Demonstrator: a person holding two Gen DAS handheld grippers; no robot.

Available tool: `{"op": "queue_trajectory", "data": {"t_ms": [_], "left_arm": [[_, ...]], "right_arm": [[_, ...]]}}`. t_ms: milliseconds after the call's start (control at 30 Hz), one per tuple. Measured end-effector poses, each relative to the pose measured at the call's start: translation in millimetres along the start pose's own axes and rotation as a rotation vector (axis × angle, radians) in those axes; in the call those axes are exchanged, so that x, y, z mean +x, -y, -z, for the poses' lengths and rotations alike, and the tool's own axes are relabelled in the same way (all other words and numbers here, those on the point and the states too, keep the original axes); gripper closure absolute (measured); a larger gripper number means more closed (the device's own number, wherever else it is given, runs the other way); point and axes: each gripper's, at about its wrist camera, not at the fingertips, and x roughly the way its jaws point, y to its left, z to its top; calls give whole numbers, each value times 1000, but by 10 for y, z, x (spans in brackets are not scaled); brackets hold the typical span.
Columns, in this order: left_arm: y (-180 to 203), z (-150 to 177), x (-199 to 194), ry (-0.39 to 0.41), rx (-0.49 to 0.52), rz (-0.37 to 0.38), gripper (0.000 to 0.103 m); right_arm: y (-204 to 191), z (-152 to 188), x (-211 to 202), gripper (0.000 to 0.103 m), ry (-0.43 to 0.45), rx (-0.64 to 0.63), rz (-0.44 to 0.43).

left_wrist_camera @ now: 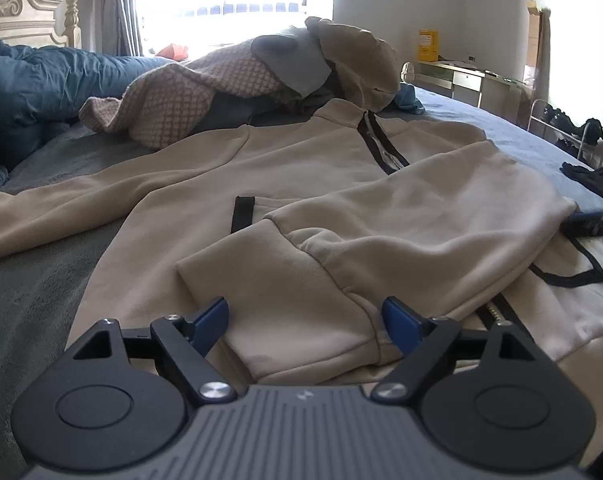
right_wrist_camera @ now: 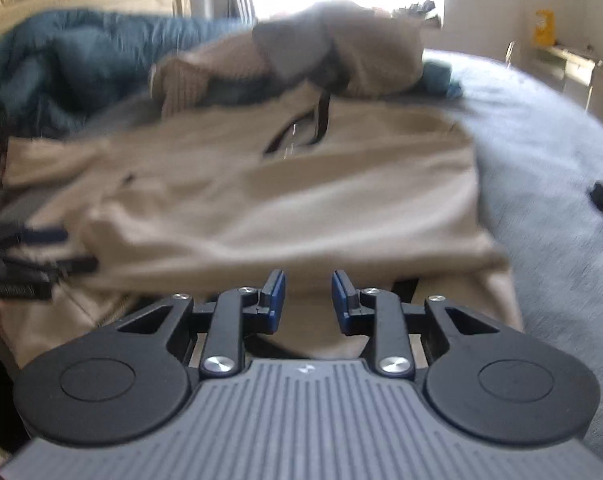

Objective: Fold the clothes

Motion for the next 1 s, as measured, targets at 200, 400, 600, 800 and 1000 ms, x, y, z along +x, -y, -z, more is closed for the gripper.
{"op": "queue_trajectory", "data": {"t_ms": [200,400,600,800,1000], "left_arm": [[13,-31,-59,-6,-42,-28,16],[170,-123,-434,150,28,-141,18],[474,-307,-357,213,133,-98,18],[420,-205,211,17,58,-84,17],[167,-98,163,31,-30,-8,16]], "right_arm": [[81,40,300,77,-44,5,16],[192,63,186,77,-40,88,4],[7,-154,23,77,64,87,-79],[-316,-60,406,77,-17,6,-87],[-414,-242,388,76,-31,-12,-101]]}}
